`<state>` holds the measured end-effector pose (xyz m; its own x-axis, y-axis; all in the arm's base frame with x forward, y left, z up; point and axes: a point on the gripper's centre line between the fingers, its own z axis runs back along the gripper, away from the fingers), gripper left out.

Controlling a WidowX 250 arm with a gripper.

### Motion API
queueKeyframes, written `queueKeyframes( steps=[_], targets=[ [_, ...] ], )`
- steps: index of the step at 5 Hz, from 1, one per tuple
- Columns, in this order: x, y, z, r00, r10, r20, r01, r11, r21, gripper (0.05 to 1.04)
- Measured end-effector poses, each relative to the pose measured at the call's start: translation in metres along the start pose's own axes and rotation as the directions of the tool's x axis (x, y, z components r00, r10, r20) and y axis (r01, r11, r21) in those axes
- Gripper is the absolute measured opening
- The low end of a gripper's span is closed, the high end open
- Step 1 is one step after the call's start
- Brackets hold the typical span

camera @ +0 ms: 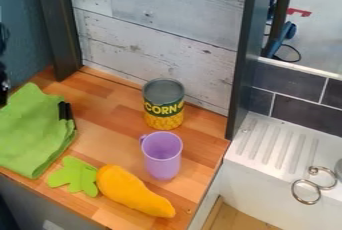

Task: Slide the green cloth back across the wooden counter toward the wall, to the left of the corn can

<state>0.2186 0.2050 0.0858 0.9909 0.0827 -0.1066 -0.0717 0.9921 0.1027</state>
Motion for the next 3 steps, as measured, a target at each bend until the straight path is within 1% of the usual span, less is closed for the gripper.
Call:
queueKeyframes(
  steps=[1,2,3],
  targets=[
    [0.008,-0.001,-0.027,1.000,0.005,0.018,-0.005,1.000,0.003,1.000],
    [0.014,-0.009,-0.056,0.999,-0.017,-0.032,0.017,1.000,-0.002,1.000],
    [0.023,-0.022,-0.071,0.996,-0.070,-0.059,0.070,0.998,-0.001,1.000]
  ],
)
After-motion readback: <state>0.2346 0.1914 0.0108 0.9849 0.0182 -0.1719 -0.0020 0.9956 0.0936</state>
